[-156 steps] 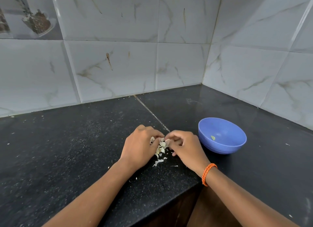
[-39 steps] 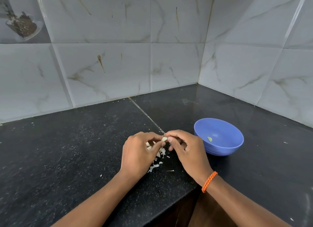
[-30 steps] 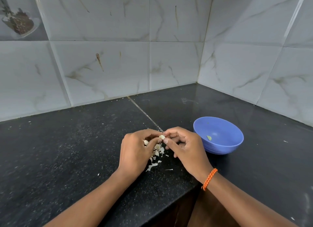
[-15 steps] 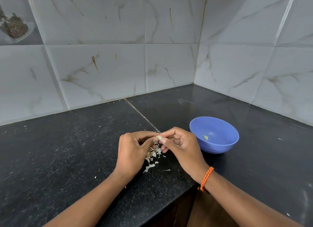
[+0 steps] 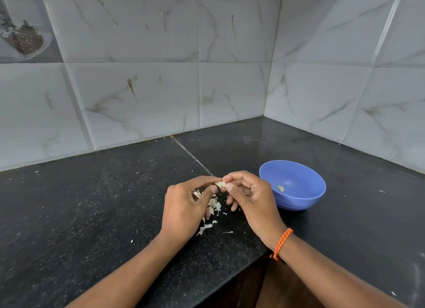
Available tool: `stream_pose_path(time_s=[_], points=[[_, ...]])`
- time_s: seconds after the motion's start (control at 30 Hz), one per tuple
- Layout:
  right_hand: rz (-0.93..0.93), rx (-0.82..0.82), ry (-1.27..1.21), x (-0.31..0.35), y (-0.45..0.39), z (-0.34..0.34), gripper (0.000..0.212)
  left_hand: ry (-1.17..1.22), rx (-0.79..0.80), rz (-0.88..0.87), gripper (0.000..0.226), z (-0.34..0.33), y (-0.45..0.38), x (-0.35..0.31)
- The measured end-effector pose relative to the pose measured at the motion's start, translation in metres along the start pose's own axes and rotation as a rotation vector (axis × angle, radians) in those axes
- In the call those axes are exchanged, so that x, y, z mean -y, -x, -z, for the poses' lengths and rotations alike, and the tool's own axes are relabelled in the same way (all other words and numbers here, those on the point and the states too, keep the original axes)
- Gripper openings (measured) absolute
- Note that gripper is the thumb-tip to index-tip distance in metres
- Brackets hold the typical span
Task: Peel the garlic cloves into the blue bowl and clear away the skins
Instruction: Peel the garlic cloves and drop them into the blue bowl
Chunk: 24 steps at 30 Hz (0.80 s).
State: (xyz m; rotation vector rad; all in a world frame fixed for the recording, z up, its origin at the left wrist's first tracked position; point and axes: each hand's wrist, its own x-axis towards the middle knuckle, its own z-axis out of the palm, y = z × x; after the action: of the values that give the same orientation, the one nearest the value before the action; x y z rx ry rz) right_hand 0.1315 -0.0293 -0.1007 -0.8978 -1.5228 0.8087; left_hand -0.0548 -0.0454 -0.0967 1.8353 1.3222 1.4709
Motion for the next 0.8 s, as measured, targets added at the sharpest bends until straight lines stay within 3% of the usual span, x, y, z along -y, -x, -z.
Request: stream_pose_path(time_s=[0.33,0.8], points=[[0.013,-0.007,0.086,0.0017,0.0029,-0.0011,0.009,0.003,-0.023,-0.031,0.004,-0.0006,-0.0014,0.0016],[0.0,-0.005,0.058,0.0044,0.004,-0.0013,0.013,-0.057,0.02,-0.023,0.01,-0.0025,-0.0022,0.0028]])
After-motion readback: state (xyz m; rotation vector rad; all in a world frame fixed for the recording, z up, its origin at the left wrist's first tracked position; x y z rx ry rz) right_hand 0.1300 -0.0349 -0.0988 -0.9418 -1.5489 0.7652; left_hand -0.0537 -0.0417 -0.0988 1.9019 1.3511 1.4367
